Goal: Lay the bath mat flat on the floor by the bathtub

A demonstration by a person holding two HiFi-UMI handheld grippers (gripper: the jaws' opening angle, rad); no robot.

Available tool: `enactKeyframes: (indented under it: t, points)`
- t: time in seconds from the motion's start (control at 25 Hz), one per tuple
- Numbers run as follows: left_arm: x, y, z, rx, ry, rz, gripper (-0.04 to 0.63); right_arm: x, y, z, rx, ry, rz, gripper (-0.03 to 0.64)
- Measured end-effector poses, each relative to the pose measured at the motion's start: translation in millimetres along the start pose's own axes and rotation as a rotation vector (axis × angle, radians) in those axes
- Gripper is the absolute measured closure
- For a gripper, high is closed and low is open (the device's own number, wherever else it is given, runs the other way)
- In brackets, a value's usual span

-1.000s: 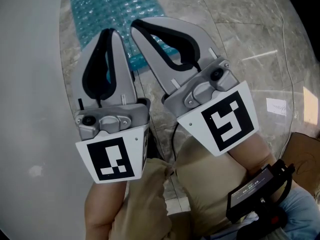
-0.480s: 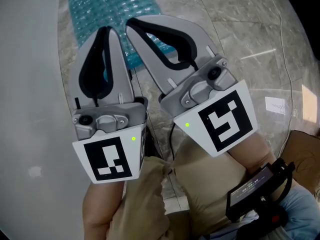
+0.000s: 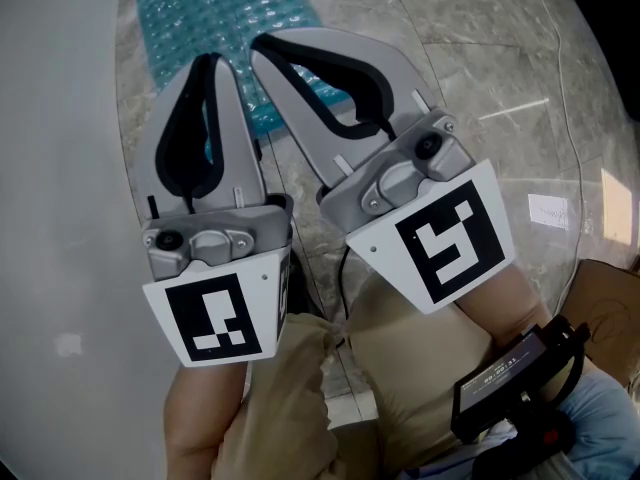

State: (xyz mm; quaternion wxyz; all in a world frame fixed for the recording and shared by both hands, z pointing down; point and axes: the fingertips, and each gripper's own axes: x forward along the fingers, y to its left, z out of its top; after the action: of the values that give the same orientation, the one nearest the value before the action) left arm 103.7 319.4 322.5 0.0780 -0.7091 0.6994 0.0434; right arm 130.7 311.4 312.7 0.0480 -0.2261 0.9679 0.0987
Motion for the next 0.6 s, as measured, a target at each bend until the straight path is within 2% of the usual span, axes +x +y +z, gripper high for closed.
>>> enactKeyframes:
  t: [0.6]
  points:
    - [-1.5,2.2,4.1,0.015,-0.002,0.012,0.569,-2.9,0.5,-0.2,-0.003,0.002,0.002,0.609]
